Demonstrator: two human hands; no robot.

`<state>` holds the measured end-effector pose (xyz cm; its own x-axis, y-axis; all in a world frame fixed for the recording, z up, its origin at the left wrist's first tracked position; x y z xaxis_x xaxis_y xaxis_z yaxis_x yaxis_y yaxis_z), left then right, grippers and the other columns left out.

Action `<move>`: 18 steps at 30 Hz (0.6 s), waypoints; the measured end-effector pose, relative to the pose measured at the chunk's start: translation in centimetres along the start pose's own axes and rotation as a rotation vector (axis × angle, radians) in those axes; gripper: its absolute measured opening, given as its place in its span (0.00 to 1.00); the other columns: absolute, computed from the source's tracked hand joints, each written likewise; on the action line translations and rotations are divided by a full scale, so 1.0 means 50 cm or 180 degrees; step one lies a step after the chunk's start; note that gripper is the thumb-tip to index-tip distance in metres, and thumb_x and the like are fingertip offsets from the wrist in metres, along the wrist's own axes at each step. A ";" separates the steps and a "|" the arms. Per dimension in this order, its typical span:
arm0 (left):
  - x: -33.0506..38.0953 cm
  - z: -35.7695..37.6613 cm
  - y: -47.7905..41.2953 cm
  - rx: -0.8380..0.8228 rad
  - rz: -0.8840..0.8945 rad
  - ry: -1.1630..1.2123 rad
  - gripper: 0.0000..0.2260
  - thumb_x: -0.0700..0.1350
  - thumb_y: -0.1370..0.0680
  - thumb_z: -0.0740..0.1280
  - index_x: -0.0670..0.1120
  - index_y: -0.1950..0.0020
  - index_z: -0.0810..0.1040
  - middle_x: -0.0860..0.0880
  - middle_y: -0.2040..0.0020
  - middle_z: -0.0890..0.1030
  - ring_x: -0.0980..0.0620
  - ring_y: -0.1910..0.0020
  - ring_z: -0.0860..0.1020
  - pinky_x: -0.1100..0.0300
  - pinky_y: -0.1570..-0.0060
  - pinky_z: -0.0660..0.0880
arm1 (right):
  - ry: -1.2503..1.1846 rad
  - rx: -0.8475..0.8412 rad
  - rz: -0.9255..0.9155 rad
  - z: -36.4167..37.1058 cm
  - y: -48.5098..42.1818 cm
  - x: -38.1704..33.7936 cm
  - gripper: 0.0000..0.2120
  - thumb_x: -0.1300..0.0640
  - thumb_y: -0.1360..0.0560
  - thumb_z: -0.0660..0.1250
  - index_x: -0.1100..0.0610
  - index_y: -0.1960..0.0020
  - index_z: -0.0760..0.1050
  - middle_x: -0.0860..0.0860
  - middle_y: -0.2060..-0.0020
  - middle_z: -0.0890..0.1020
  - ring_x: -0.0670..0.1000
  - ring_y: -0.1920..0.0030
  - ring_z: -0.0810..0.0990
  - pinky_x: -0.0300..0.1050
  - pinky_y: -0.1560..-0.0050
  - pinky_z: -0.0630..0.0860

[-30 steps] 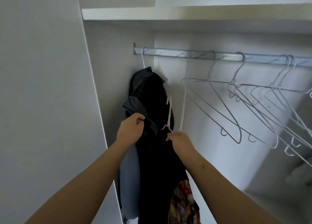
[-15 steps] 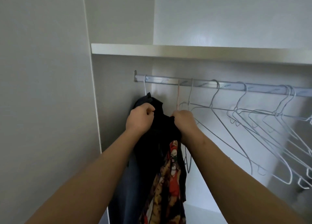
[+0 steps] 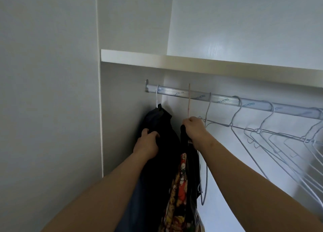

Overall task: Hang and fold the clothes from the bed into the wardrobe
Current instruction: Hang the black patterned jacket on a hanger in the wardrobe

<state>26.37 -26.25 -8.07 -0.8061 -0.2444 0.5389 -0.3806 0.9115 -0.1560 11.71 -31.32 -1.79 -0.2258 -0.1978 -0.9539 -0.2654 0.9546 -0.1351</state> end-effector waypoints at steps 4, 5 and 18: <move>-0.012 -0.002 -0.010 0.0100 0.0053 0.0246 0.18 0.36 0.25 0.62 0.46 0.35 0.72 0.42 0.26 0.55 0.43 0.32 0.66 0.58 0.33 0.64 | 0.0131 -0.0113 0.0035 0.023 -0.025 0.038 0.10 0.66 0.21 0.53 0.60 0.60 0.65 0.53 0.71 0.66 0.49 0.73 0.65 0.33 0.80 0.62; -0.016 -0.004 -0.010 0.0174 0.0063 0.0307 0.18 0.35 0.25 0.61 0.45 0.36 0.73 0.42 0.26 0.56 0.44 0.32 0.66 0.59 0.34 0.64 | 0.0133 -0.0124 0.0032 0.028 -0.033 0.043 0.09 0.66 0.21 0.53 0.60 0.59 0.65 0.52 0.71 0.65 0.48 0.73 0.64 0.32 0.82 0.61; -0.064 -0.026 0.021 0.0741 0.0104 0.0453 0.18 0.28 0.29 0.57 0.42 0.49 0.80 0.48 0.26 0.63 0.49 0.30 0.67 0.63 0.34 0.64 | 0.0780 0.0420 -0.0327 0.044 -0.058 0.099 0.11 0.52 0.19 0.53 0.58 0.48 0.69 0.51 0.62 0.74 0.53 0.62 0.74 0.45 0.65 0.69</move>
<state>29.13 -24.07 -8.87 -0.7542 -0.1521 0.6387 -0.4626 0.8135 -0.3524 13.41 -34.61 -6.70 -0.4278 -0.3275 -0.8425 -0.1780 0.9443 -0.2768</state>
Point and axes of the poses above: each hand's wrist, its own y-axis away from the middle knuckle, its own z-axis out of the palm, x = y × z, the point moved 7 cm from there along -y, towards the middle knuckle
